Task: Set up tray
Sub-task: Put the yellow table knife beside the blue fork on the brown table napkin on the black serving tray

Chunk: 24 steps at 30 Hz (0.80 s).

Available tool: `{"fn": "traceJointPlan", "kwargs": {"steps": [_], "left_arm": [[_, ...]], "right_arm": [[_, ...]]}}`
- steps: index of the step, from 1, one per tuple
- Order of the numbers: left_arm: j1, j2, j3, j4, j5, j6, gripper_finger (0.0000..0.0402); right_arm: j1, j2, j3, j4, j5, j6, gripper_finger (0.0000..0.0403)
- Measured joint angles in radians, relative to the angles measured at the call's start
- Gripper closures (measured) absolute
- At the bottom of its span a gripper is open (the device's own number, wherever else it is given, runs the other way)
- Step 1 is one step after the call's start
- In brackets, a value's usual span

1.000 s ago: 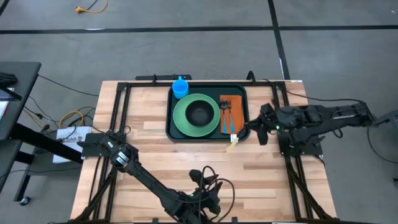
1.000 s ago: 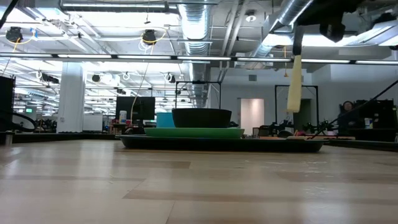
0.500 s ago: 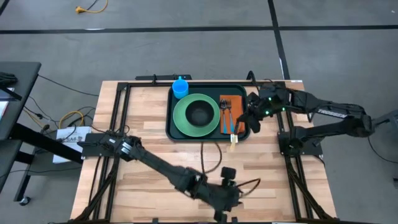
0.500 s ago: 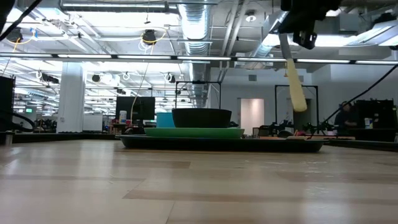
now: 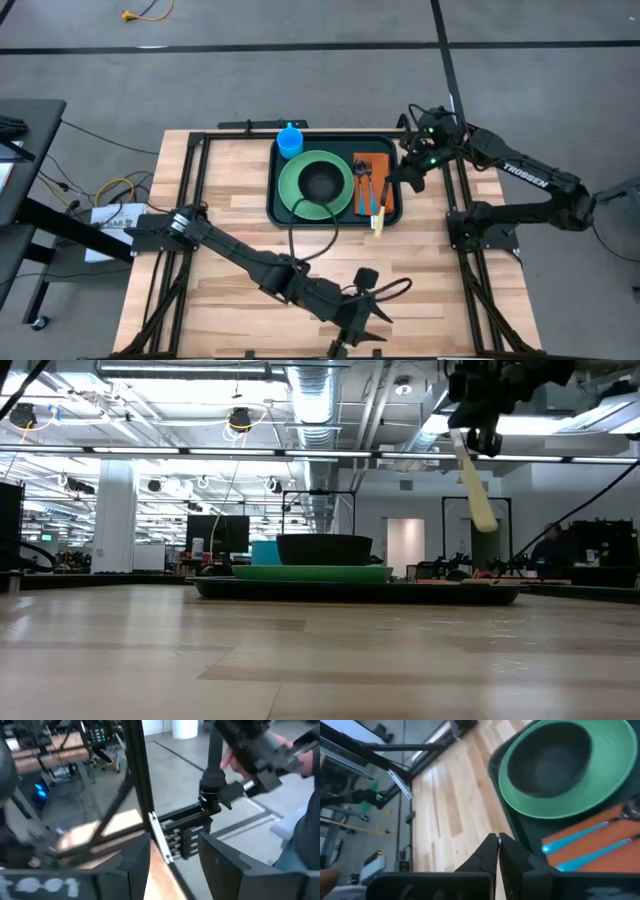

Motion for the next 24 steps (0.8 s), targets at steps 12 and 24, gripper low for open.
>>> {"fn": "traceJointPlan", "kwargs": {"steps": [12, 24], "left_arm": [[0.064, -0.545, -1.162, 1.213, -0.072, -0.174, 0.0249], [0.045, -0.78, -1.703, 1.643, -0.101, -0.149, 0.0249]], "right_arm": [[-0.106, 0.006, 0.0, -0.044, -0.074, -0.106, 0.0403], [-0.258, 0.319, 0.124, -0.15, -0.203, -0.258, 0.0403]]}}
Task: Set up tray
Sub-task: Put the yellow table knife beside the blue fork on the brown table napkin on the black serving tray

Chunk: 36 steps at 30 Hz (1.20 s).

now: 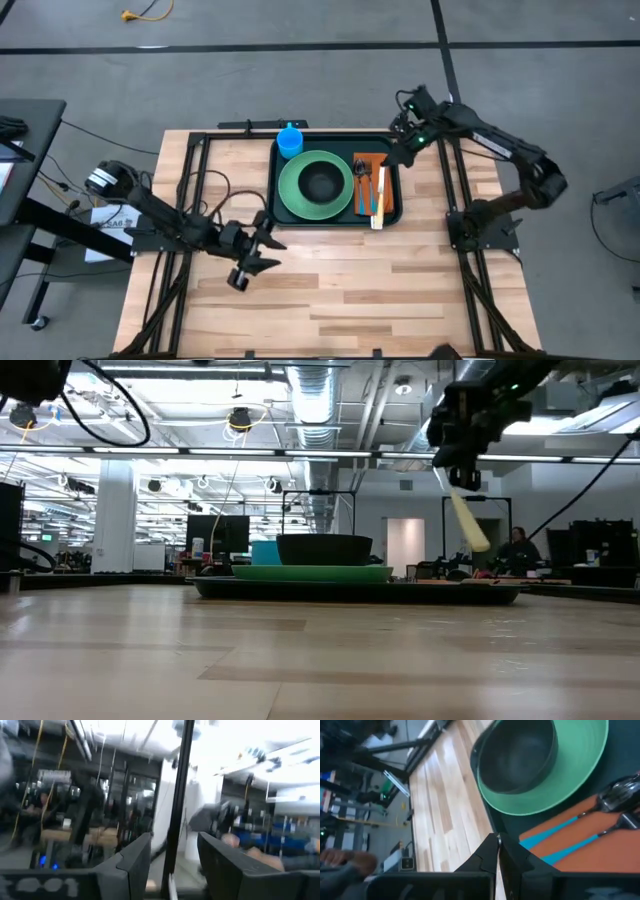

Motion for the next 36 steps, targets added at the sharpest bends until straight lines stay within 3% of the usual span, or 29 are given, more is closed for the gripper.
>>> {"fn": "traceJointPlan", "kwargs": {"steps": [3, 8, 15, 19, 36], "left_arm": [[0.005, -0.037, 0.0, 0.024, 0.007, 0.015, 0.0249], [0.006, -0.149, -0.003, -0.144, 0.014, 0.067, 0.0249], [0.041, -0.422, -0.003, -0.604, 0.014, 0.08, 0.0249], [0.059, -0.517, -0.003, -0.777, 0.011, 0.066, 0.0249], [0.06, -0.544, -0.003, -0.883, -0.004, 0.067, 0.0249]], "right_arm": [[-0.019, 0.086, 0.058, -0.062, -0.003, -0.059, 0.0403], [-0.052, 0.218, 0.145, -0.166, -0.004, -0.142, 0.0403], [-0.115, 0.329, 0.17, -0.209, -0.007, -0.208, 0.0403], [-0.163, 0.382, 0.171, -0.2, -0.025, -0.214, 0.0403], [-0.253, 0.585, 0.171, -0.171, -0.059, -0.286, 0.0403]]}}
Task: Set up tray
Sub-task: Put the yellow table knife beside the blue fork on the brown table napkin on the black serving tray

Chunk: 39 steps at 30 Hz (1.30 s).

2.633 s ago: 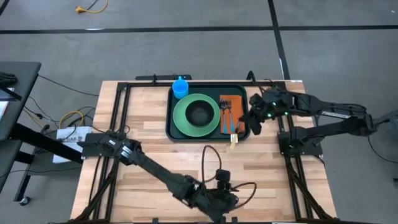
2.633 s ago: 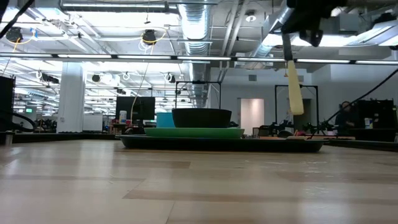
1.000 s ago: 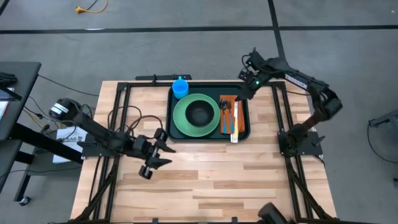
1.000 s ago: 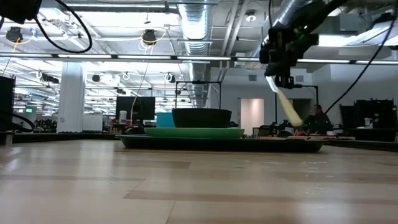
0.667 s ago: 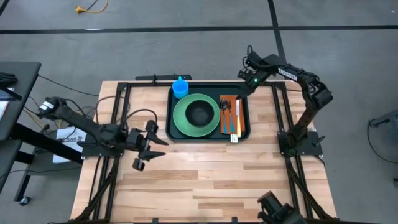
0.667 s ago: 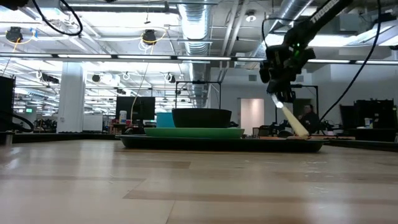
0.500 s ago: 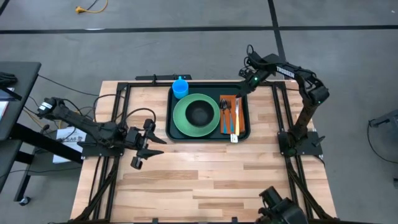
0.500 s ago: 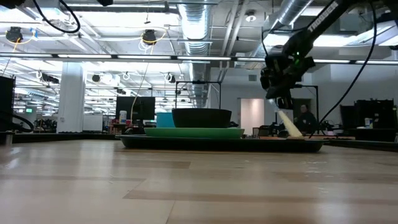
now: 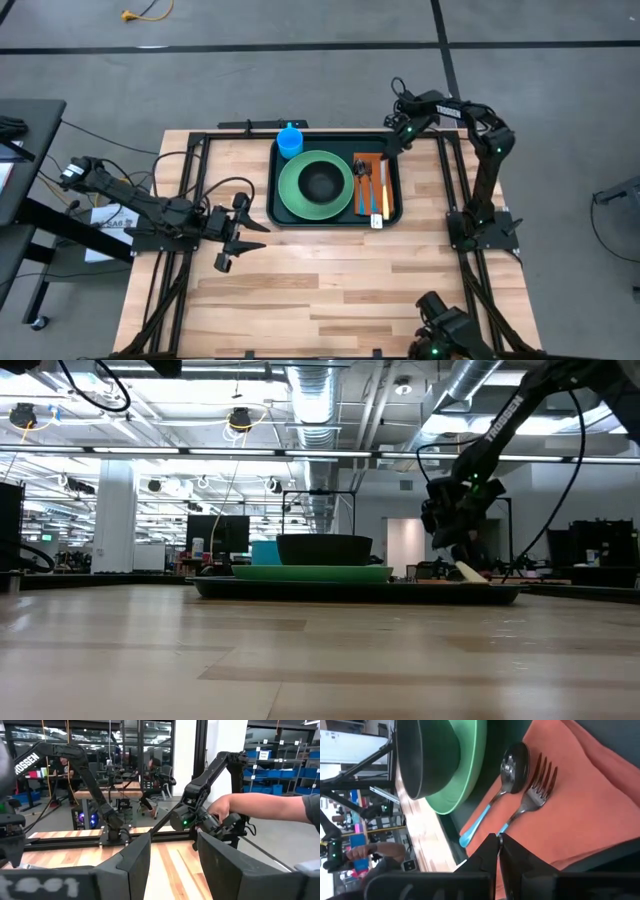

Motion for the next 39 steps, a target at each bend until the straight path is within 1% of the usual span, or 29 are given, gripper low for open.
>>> {"fn": "traceJointPlan", "kwargs": {"steps": [6, 12, 20, 27, 33, 39], "left_arm": [[0.0, 0.0, 0.0, 0.001, 0.0, 0.001, 0.0249], [0.0, 0.0, 0.0, -0.006, 0.0, 0.002, 0.0249], [0.0, 0.0, 0.0, -0.02, 0.0, 0.002, 0.0249], [0.0, 0.0, 0.0, -0.02, 0.0, 0.002, 0.0249], [0.0, 0.0, 0.0, -0.02, 0.0, 0.001, 0.0249], [0.0, 0.0, 0.0, -0.02, 0.0, 0.001, 0.0249]], "right_arm": [[0.0, 0.012, 0.0, 0.036, -0.001, 0.002, 0.0403], [0.003, 0.012, 0.0, 0.088, -0.002, 0.058, 0.0403], [0.016, 0.012, 0.0, 0.094, 0.008, 0.078, 0.0403], [0.042, 0.012, 0.0, 0.101, 0.089, 0.082, 0.0403], [0.061, 0.011, 0.0, 0.12, 0.106, 0.088, 0.0403], [0.061, 0.011, 0.0, 0.145, 0.114, 0.146, 0.0403]]}}
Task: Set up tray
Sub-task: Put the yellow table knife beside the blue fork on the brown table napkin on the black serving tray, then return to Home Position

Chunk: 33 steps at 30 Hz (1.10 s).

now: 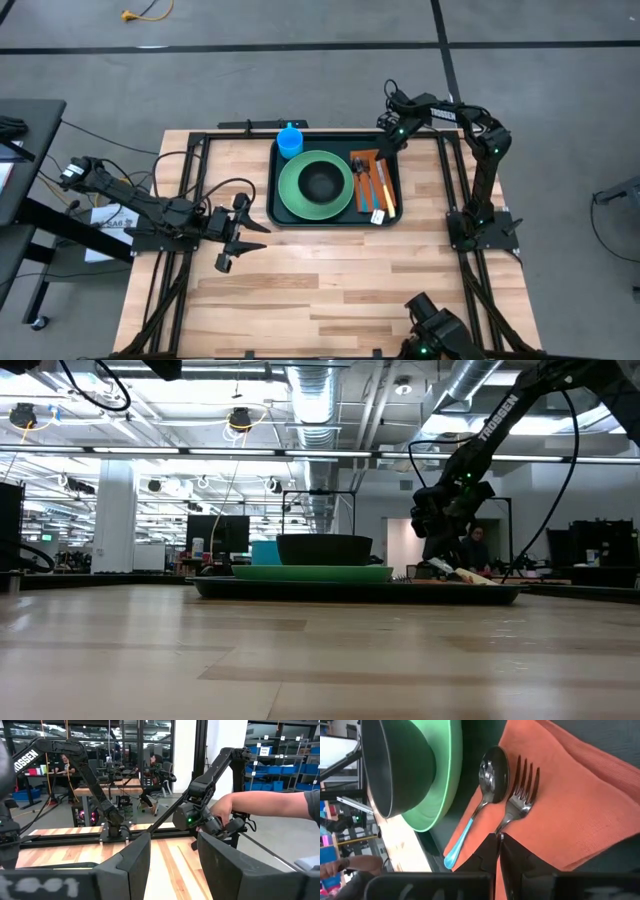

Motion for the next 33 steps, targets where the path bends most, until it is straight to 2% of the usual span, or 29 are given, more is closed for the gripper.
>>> {"fn": "traceJointPlan", "kwargs": {"steps": [7, 20, 27, 33], "left_arm": [[0.0, 0.0, 0.0, -0.002, 0.0, 0.0, 0.0249], [0.0, 0.0, 0.0, -0.005, 0.0, -0.001, 0.0249], [0.0, 0.0, 0.0, -0.011, 0.0, -0.009, 0.0249], [0.0, 0.0, 0.0, -0.042, -0.028, -0.013, 0.0249]], "right_arm": [[0.0, 0.0, 0.0, 0.032, 0.034, 0.045, 0.0395], [0.0, 0.0, 0.0, 0.078, 0.074, 0.081, 0.0322], [-0.02, 0.0, 0.002, 0.145, 0.074, 0.164, 0.0316], [-0.05, -0.02, 0.053, 0.078, 0.063, 0.161, 0.0316]]}}
